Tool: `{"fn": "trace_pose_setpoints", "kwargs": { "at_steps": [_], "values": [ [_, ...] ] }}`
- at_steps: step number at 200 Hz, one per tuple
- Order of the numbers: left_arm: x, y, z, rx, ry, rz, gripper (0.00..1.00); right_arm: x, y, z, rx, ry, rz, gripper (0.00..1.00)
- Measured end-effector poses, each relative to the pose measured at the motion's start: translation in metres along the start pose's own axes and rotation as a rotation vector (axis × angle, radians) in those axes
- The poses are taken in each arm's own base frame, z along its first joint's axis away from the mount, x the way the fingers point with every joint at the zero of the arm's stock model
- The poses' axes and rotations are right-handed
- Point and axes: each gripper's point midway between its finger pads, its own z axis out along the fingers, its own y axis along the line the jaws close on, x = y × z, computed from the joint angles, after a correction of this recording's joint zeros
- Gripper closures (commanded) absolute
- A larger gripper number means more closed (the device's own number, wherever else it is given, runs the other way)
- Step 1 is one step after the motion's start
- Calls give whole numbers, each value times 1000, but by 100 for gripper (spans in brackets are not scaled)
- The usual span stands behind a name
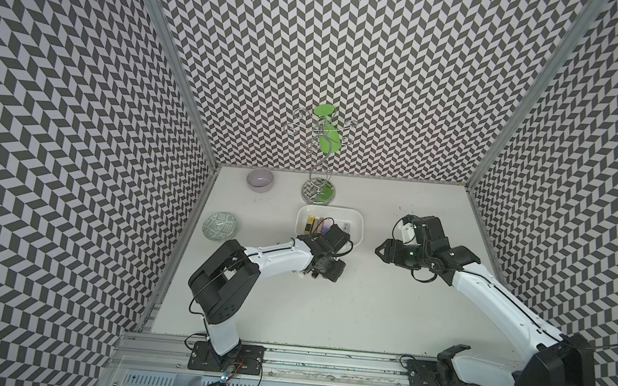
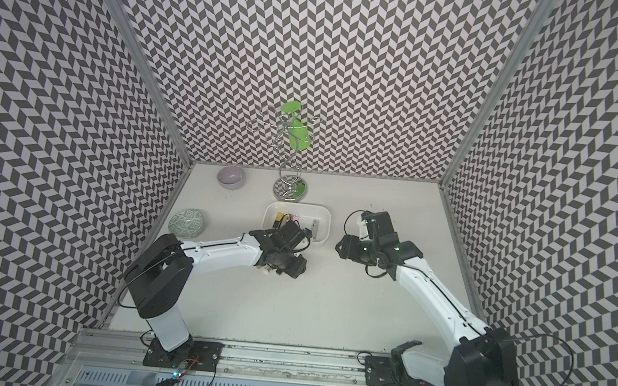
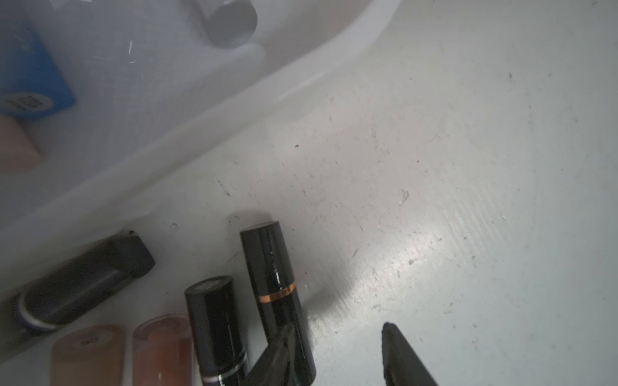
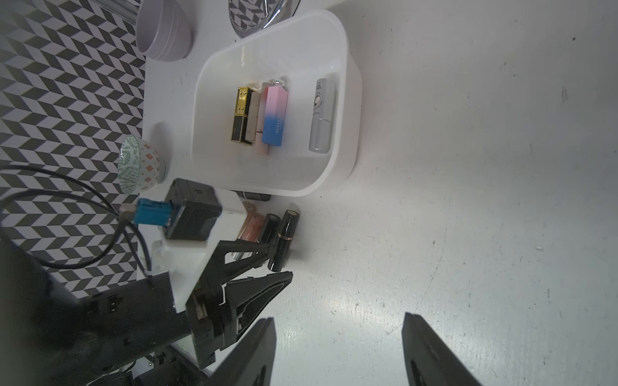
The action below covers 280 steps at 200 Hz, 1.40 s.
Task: Put the lipstick into the storage box
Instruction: Pick up the lipstick at the center of the board.
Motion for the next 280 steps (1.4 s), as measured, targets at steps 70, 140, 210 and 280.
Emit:
{"fn": "trace_pose_setpoints", "kwargs": {
  "at_steps": [70,140,210,280],
  "values": [
    [-15,7,2,-56,-14,4,53,-3,-9,-2,-19,8,2,35],
    [-8,22,21,-142,51,14,54,-2,-18,-2,-30,20,21,35],
    [-12,27,27,-175,56,24,81,2,-22,-1,-30,30,30,35],
    [-13,22,24,-147,77,27,84,0,-14,-5,-69,28,18,35]
  ]
}}
